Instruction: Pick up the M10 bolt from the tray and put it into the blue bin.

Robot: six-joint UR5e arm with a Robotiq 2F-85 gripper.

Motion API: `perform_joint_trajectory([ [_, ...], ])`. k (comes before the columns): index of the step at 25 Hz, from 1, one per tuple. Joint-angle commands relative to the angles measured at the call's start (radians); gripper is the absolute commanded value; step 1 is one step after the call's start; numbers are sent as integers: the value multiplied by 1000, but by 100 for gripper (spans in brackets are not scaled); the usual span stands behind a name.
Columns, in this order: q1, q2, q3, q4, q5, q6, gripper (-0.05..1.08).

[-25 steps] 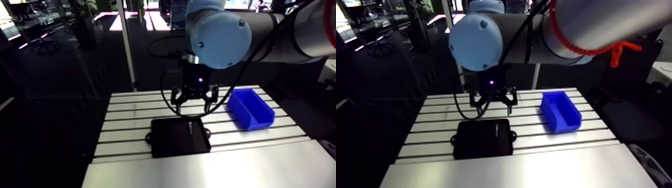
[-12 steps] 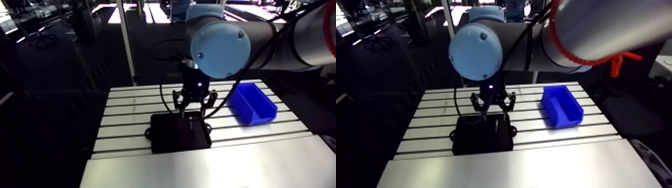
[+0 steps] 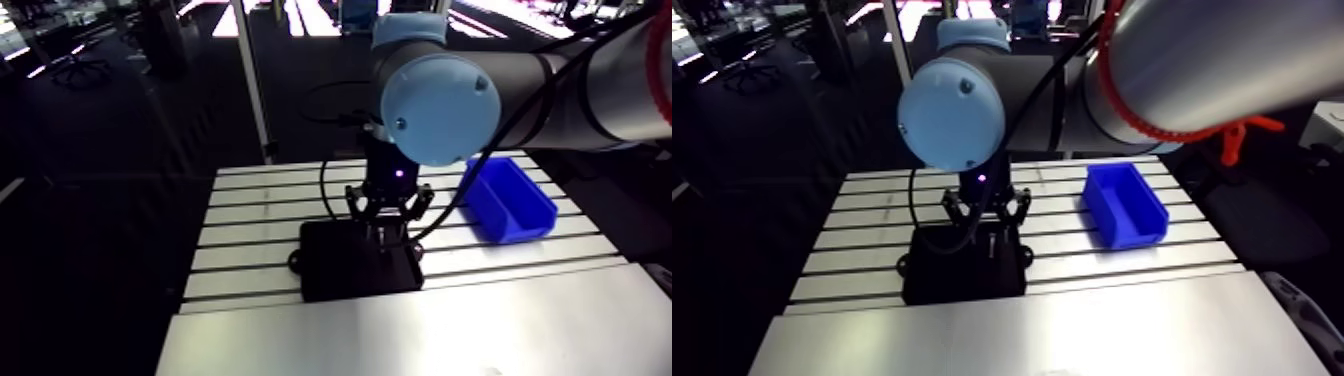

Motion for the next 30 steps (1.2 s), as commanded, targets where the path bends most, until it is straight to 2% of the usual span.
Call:
perform_joint_trajectory([
  [1,-6,8,2,-4,0,-1,43],
  [11,-6,33,3,-24,-2,-2,45],
  [14,-6,34,3,-25,-2,-1,49],
  [19,-6,39,5,-27,-2,-1,50],
  [30,-6,51,6,-39,-2,-1,58],
])
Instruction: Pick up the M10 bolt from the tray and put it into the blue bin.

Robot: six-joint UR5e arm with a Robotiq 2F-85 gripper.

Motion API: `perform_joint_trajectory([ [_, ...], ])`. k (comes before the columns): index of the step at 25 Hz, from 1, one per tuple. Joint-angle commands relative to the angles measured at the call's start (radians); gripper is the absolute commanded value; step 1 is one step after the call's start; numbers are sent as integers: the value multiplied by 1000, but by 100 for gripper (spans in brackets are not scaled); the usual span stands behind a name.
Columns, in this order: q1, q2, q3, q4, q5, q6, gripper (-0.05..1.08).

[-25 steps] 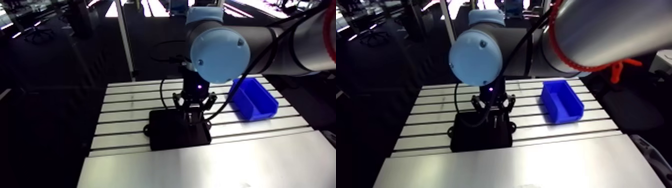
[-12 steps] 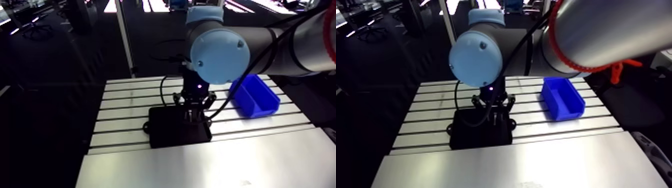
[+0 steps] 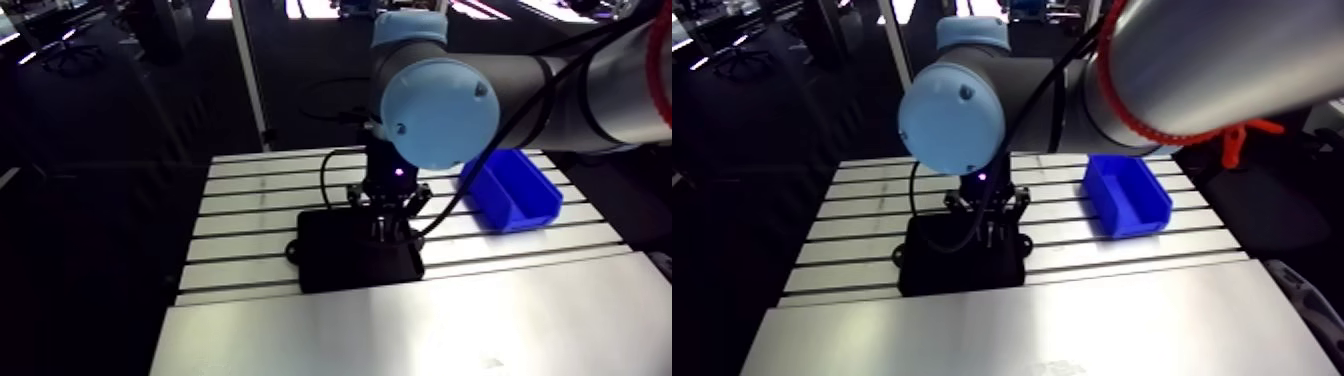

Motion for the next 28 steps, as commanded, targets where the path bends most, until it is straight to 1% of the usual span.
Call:
perform_joint_trajectory([
  [1,0,3,3,-2,0,1,59],
  [14,0,3,3,-4,2,0,71],
  [19,0,3,6,-5,0,0,72],
  [28,1,3,8,-13,-2,-8,77],
])
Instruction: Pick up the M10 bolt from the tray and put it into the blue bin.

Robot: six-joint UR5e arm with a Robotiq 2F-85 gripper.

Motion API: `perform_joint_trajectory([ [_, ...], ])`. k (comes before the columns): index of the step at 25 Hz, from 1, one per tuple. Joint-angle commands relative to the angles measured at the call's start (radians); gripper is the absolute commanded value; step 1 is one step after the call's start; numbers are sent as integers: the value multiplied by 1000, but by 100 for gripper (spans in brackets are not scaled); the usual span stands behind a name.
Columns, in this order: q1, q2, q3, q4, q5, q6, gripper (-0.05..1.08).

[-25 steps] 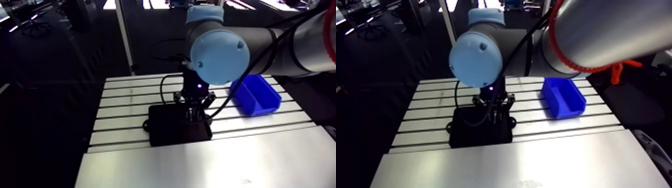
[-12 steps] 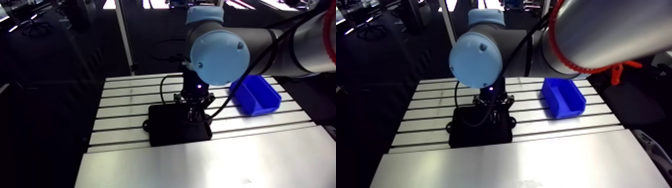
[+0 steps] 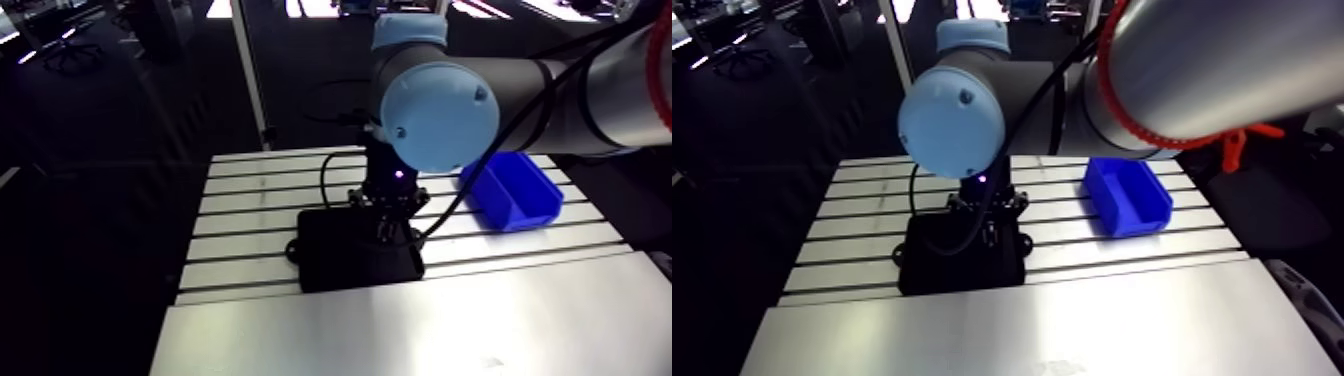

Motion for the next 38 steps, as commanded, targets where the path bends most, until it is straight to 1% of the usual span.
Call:
perform_joint_trajectory([
  [1,1,0,1,-17,-1,-5,78],
  [3,1,0,5,-43,-1,-9,79],
  [7,1,2,7,-48,-3,-9,81],
  [12,5,-1,7,-48,2,-19,89],
  [16,14,-14,7,-34,5,-42,94],
  [18,27,-24,9,-5,5,-45,96],
  [22,28,-78,13,44,2,-52,98],
  [25,27,-133,7,83,2,-100,102],
  [27,27,-175,-8,110,1,-126,104],
  [34,27,-272,-70,190,-4,-207,105],
  [38,1,-310,-85,215,-6,-306,105],
])
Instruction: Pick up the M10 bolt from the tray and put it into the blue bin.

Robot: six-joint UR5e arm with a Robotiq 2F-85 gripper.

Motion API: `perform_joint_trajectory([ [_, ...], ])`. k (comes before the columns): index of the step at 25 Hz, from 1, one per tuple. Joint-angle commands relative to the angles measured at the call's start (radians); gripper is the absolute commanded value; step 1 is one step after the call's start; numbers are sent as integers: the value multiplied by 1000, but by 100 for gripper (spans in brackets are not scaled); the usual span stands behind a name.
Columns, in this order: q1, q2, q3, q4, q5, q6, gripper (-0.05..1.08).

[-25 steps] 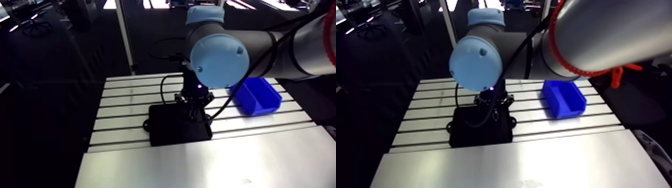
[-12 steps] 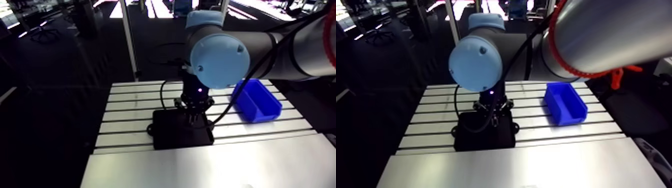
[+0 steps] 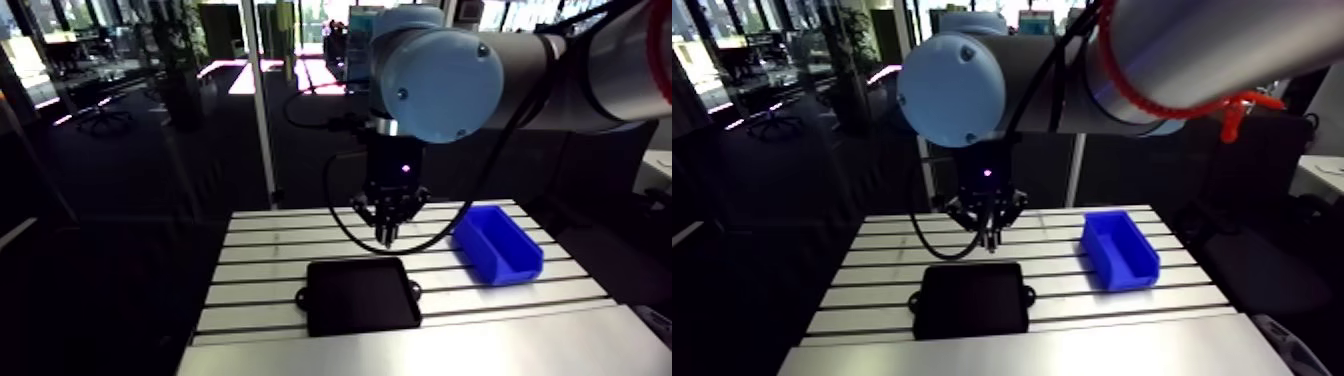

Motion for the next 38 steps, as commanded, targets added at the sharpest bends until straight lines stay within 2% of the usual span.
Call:
perform_joint_trajectory([
  [1,-39,-73,-29,48,-3,-139,105],
  [6,-118,-118,-44,77,5,-358,105],
  [9,-138,-144,-41,94,11,-481,105],
  [11,-157,-157,-33,94,26,-591,105],
  [13,-203,-171,-29,96,42,-697,105],
  [16,-272,-174,-24,97,74,-864,105],
  [19,-361,-173,-29,97,103,-1062,105],
  [20,-388,-173,-26,97,109,-1125,105],
  [22,-410,-167,-24,96,120,-1239,105],
  [27,-462,-127,-33,93,123,-1443,105],
  [38,-465,19,-179,73,106,-1658,105],
])
